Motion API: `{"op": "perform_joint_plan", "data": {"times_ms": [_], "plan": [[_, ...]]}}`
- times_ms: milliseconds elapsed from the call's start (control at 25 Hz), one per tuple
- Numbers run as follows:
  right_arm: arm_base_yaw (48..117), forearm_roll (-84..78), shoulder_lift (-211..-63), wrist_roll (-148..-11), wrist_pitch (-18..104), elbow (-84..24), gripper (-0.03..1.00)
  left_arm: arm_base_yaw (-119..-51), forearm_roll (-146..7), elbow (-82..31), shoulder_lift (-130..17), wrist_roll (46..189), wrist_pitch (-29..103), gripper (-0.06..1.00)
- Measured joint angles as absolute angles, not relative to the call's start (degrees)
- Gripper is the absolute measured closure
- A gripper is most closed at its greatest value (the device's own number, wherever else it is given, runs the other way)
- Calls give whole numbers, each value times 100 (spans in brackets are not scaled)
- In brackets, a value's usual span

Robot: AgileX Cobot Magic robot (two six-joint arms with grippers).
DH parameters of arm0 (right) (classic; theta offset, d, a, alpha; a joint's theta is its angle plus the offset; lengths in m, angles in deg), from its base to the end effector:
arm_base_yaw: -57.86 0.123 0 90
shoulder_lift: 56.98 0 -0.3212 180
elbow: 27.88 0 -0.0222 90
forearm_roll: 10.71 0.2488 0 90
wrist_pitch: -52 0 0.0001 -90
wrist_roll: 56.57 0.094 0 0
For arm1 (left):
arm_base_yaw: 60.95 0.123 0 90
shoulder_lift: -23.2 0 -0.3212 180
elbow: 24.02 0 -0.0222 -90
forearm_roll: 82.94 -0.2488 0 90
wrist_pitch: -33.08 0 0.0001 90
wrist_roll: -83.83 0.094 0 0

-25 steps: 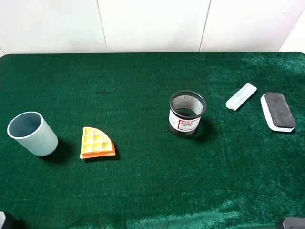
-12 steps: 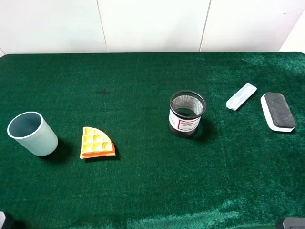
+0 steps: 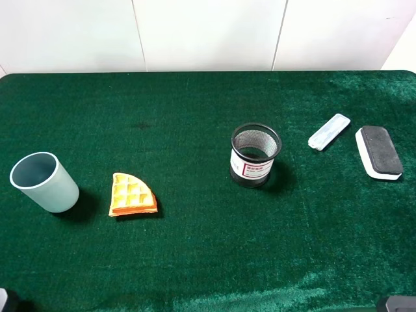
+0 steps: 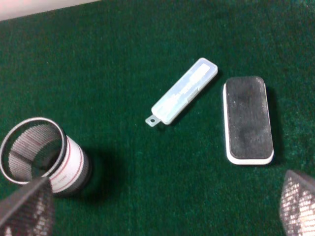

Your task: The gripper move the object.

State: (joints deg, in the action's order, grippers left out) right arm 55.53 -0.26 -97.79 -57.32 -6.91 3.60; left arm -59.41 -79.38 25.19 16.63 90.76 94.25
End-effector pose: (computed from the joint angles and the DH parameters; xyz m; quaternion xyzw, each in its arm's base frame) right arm 0.0579 0.0123 0.3690 0.0231 0.9067 0.0794 0.4137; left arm -0.0420 -0.0062 0.2755 0.0415 0.8510 0.0077 0.5235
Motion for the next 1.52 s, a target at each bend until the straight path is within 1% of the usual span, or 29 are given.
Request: {"op": "perform_joint_plan", "data": {"times_ms": [400, 840, 1040, 1520], "plan": [[5553, 333, -11591, -5615, -891, -524, 27, -5941, -7938, 2519, 1663, 9076, 9425, -1], [5553, 500, -13153, -5373, -885, -1281, 27, -5941, -7938, 2519, 1663, 9076, 9425, -1], [5553, 422, -13666, -5340, -859, -1423, 27, -5941, -7938, 2519, 1663, 9076, 9425, -1], [5553, -682, -14867, -5694, -796, -1433, 27, -5941, -7938, 2519, 1663, 9076, 9425, -1]]}}
